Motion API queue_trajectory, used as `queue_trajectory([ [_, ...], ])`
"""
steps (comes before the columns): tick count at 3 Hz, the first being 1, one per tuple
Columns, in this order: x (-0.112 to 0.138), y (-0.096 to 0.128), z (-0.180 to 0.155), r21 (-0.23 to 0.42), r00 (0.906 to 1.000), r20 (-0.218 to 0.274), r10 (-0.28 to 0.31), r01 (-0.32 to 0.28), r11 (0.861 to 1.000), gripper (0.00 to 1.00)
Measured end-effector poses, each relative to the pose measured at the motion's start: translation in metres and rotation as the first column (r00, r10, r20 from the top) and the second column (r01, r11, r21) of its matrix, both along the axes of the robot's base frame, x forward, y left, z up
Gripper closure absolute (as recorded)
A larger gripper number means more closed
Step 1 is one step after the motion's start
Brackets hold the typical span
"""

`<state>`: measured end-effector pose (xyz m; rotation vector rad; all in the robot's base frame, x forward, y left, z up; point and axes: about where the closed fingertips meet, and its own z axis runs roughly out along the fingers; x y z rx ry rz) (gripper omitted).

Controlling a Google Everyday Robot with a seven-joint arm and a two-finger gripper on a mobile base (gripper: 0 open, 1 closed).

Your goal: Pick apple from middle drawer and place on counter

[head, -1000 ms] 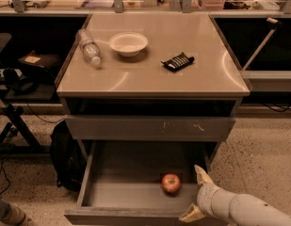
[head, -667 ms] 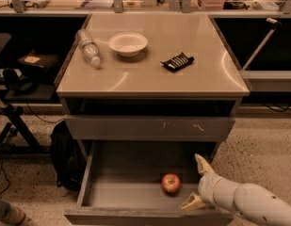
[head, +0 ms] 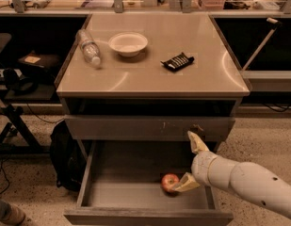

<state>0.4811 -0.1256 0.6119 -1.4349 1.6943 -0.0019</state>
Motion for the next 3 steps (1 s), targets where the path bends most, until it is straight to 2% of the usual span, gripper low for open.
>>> queue_trajectory([
  [1, 0.003, 0.001, -0.004, -0.062, 0.9999, 0.007, -0.012, 0.013, 0.998, 0.00],
  [2, -0.006, -0.028, 0.003, -0.118, 0.9859, 0.011, -0.167, 0.167, 0.979, 0.00],
  [3, -0.011, -0.049, 0.014, -0.139, 0.9676, 0.040, -0.249, 0.252, 0.958, 0.00],
])
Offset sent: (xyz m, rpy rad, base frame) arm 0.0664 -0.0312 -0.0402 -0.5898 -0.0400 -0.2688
